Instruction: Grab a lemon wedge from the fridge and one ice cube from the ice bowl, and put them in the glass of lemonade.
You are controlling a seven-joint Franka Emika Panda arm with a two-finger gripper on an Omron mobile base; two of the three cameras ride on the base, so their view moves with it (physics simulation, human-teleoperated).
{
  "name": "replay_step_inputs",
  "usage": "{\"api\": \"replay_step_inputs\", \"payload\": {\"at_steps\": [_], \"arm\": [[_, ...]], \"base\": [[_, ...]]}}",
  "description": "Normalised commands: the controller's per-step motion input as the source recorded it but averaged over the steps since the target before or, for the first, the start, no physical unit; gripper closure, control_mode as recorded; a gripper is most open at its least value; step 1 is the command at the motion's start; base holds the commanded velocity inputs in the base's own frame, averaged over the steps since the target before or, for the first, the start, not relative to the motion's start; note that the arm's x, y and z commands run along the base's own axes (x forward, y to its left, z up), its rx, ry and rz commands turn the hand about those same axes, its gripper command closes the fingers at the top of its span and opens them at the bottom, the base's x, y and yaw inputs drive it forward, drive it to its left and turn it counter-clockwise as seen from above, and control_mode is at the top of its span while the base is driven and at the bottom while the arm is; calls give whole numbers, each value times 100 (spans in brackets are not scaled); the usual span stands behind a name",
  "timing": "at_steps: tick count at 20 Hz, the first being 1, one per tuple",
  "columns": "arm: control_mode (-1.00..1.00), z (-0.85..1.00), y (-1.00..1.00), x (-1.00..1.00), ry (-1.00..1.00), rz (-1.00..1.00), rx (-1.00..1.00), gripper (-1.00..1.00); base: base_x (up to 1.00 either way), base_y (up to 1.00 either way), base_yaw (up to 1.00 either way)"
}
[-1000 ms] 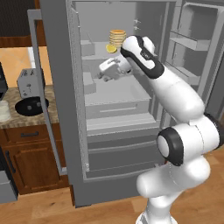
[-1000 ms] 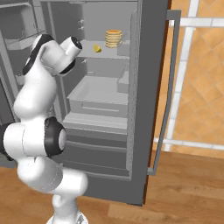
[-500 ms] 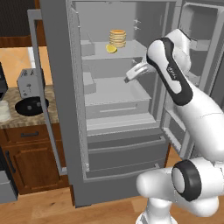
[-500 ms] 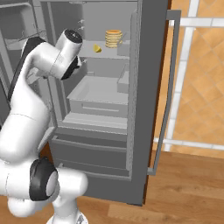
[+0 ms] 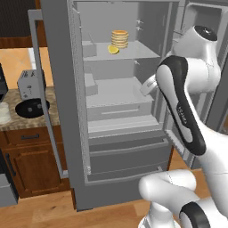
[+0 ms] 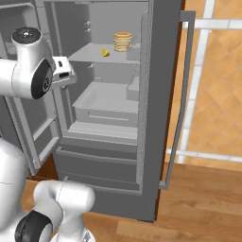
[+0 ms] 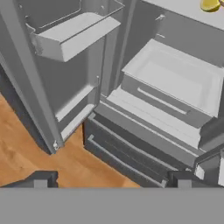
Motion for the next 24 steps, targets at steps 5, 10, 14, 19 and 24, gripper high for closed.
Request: {"api": "replay_step_inputs", "payload": {"at_steps": [5, 10, 14, 19, 24], "arm": [[-100, 3, -49, -91, -5, -24, 1, -100], [-100, 29, -2, -24, -8, -29, 0, -100], [-100, 13, -23, -36, -19, -19, 29, -100], [-100, 1, -4, -16, -2, 0, 10, -100], [-100, -1, 0, 0, -6, 0, 0, -100]], "base": [[0, 0, 0], [0, 0, 0], [0, 0, 0], [0, 0, 0], [0, 0, 0]]}}
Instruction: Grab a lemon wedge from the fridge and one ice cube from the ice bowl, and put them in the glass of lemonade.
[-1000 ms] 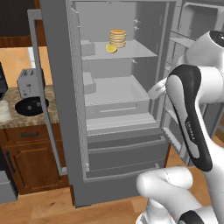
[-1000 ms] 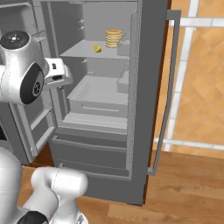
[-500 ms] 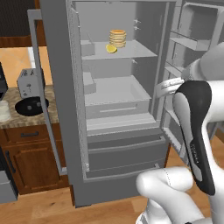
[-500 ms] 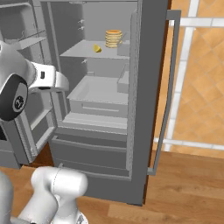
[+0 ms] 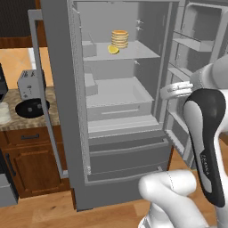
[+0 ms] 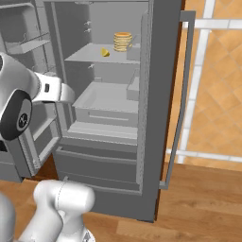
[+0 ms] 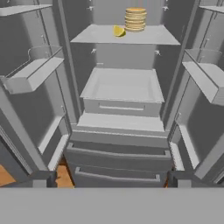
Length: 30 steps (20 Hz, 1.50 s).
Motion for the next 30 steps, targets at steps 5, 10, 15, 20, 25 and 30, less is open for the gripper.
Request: {"api": "replay_step_inputs", "payload": {"at_steps": [5, 10, 15, 20, 25, 30], "arm": [[100, 0, 1, 0, -4, 0, 0, -100], [100, 0, 0, 0, 0, 0, 0, -100], [100, 0, 0, 0, 0, 0, 0, -100], [-100, 0, 4, 17, -7, 0, 3, -100], [-100, 24, 12, -11, -32, 0, 19, -100], [-100, 26, 59, 22, -13, 0, 4, -100]], "base": [[32, 11, 0], [99, 22, -3], [98, 10, -5], [36, 1, 0], [0, 0, 0], [0, 0, 0]]}}
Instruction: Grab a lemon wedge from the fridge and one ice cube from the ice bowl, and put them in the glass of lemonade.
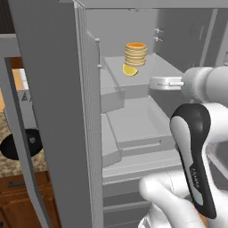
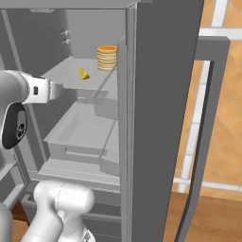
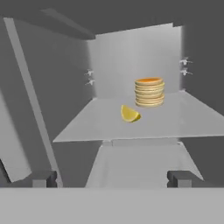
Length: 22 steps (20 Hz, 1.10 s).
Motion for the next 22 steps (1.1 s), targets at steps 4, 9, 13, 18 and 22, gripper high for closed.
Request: {"api": "replay_step_inputs", "payload": {"at_steps": [4, 9, 13, 18, 22], "arm": [[-100, 53, 17, 91, 33, 1, -15, -100], [-100, 4, -17, 88, 21, 4, -10, -100], [-100, -51, -2, 59, 0, 9, 0, -100], [-100, -70, 0, 74, 1, 13, -4, -100], [-100, -6, -11, 86, 17, 13, -11, -100]], "base": [[0, 0, 0], [0, 0, 0], [0, 0, 0], [0, 0, 0], [0, 0, 0]]}}
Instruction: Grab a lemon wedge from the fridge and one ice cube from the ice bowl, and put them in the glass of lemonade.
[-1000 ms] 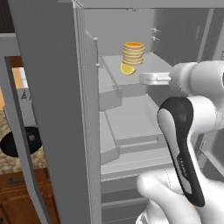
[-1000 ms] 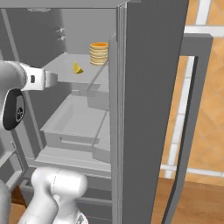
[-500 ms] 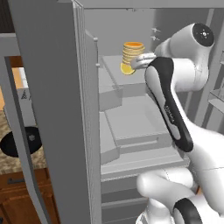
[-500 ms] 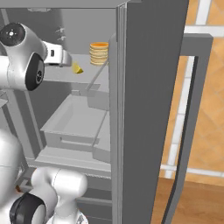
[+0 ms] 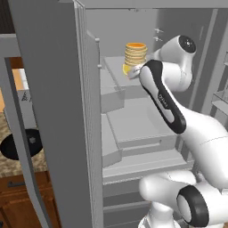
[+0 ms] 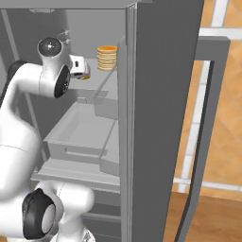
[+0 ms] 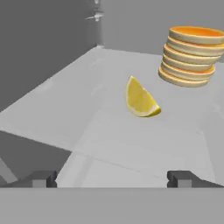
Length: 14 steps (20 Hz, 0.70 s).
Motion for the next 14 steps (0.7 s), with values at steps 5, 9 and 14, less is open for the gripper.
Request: {"api": "replay_step_inputs", "payload": {"at_steps": [5, 9, 14], "arm": [[-100, 16, -19, 61, 21, 7, -9, -100], [-100, -34, 0, 96, 12, 4, -6, -100], [-100, -15, 0, 31, -6, 0, 0, -100]], "base": [[0, 0, 0], [0, 0, 0], [0, 0, 0]]}}
